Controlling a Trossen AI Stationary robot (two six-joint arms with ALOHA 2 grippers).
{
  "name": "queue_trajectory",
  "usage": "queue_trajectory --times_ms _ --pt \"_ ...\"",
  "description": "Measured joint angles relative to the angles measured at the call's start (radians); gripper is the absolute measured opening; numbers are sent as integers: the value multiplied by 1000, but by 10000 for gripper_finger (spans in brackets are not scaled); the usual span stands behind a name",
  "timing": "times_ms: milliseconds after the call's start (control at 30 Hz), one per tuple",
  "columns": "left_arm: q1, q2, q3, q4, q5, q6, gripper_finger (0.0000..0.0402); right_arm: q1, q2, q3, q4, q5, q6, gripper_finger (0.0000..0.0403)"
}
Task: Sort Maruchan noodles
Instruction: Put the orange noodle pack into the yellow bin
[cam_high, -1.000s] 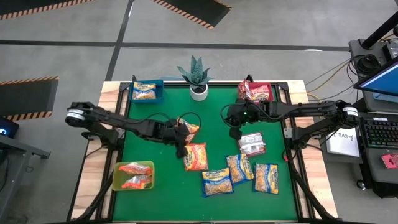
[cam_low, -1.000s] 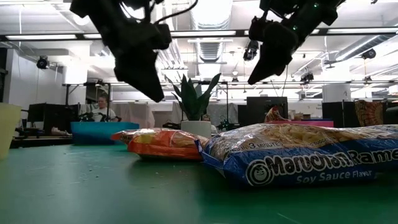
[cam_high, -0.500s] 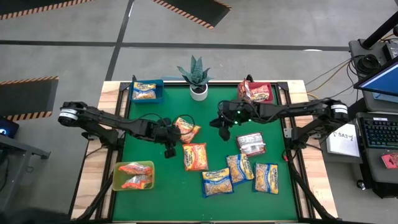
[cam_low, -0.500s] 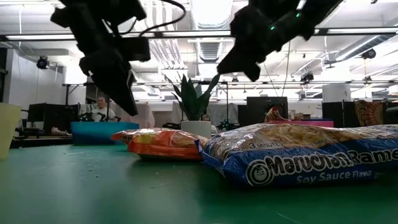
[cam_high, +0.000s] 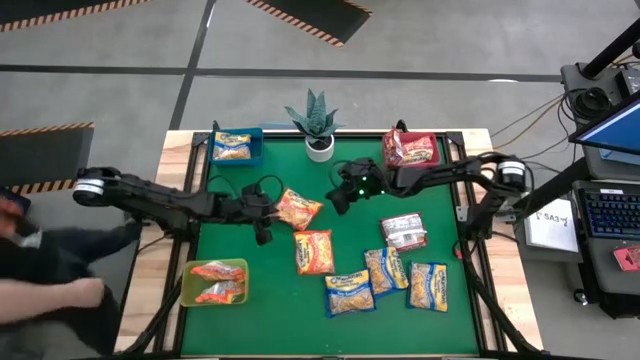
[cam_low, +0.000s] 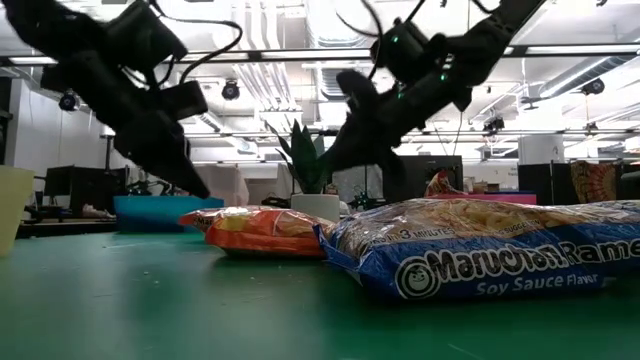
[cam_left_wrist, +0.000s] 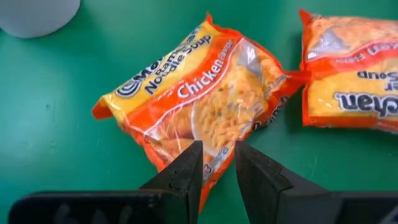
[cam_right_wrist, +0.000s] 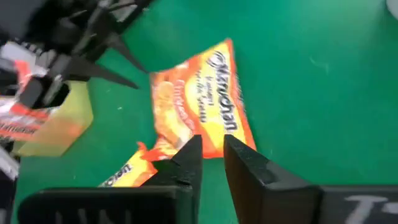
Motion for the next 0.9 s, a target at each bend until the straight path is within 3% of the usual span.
queue_trajectory --times_ms 300,533,700,900 --pt "3 36 -98 188 -6 0 76 -2 101 1 50 26 156 195" --pt "4 121 -108 242 -47 0 76 -2 166 17 72 25 212 299" --pt "6 181 -108 254 -61 -6 76 -2 220 47 82 21 226 336" --pt "8 247 -106 323 -71 -24 76 -1 281 108 103 -35 219 345"
